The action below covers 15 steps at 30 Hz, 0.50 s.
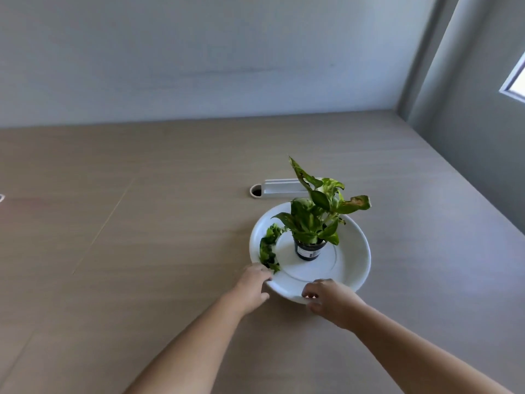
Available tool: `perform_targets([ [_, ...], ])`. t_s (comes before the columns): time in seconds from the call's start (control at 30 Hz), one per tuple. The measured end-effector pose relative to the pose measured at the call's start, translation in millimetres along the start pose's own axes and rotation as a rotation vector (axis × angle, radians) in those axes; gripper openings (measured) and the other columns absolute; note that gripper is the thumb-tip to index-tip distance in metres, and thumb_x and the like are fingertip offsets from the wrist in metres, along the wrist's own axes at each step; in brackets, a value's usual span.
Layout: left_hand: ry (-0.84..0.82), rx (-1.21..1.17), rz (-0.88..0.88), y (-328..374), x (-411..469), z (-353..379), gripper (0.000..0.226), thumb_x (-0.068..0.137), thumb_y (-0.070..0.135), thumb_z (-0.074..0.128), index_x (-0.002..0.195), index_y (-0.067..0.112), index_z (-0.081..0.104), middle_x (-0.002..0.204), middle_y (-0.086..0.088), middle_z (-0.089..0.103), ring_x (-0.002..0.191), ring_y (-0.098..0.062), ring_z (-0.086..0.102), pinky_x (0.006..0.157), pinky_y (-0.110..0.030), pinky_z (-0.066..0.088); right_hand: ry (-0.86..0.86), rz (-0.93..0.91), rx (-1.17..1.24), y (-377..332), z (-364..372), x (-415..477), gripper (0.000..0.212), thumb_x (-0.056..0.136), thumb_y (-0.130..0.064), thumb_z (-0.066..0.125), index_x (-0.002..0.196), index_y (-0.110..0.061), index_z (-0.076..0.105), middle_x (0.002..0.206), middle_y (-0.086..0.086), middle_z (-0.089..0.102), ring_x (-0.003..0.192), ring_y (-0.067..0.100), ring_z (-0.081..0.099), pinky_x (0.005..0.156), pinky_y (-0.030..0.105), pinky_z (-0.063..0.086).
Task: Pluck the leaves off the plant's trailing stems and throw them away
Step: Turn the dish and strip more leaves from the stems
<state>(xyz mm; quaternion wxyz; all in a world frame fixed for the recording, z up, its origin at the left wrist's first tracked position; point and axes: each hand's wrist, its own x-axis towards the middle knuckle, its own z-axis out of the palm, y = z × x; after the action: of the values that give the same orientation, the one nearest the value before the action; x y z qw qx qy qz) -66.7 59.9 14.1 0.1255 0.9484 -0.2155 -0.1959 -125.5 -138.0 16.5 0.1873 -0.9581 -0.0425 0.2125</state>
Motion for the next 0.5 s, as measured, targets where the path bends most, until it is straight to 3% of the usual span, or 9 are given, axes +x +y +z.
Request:
perform_targets([
  [0.2, 0.048, 0.131, 0.128, 13, 13, 7, 0.028, 0.087, 0.032, 0.061, 0.112, 0.019, 0.064, 0.118, -0.001, 0.063, 0.115, -0.022, 0.051, 0.099, -0.032, 0.035, -0.016, 0.010, -0.099, 23, -13, 2, 0.023, 0.083, -0.028, 0.058, 0.106, -0.025, 0.063, 0.109, -0.002, 0.064, 0.100, 0.018, 0.058, 0.085, 0.032, 0.048],
  [0.37, 0.030, 0.210, 0.278, 23, 18, 11, 0.040, 0.084, 0.036, 0.065, 0.120, 0.020, 0.058, 0.121, -0.001, 0.057, 0.115, -0.020, 0.050, 0.102, -0.033, 0.037, -0.043, 0.126, -0.237, 47, -35, -5, 0.031, 0.081, -0.023, 0.060, 0.111, -0.031, 0.061, 0.116, -0.004, 0.063, 0.107, 0.019, 0.057, 0.088, 0.030, 0.047],
  [0.5, -0.041, 0.286, 0.189, 3, 37, -12, 0.044, 0.082, 0.029, 0.066, 0.124, 0.023, 0.055, 0.128, 0.002, 0.053, 0.122, -0.019, 0.046, 0.105, -0.036, 0.038, -0.064, 0.048, -0.208, 34, -37, -5, 0.042, 0.079, -0.030, 0.062, 0.121, -0.027, 0.056, 0.123, -0.002, 0.060, 0.114, 0.020, 0.054, 0.092, 0.032, 0.046],
])
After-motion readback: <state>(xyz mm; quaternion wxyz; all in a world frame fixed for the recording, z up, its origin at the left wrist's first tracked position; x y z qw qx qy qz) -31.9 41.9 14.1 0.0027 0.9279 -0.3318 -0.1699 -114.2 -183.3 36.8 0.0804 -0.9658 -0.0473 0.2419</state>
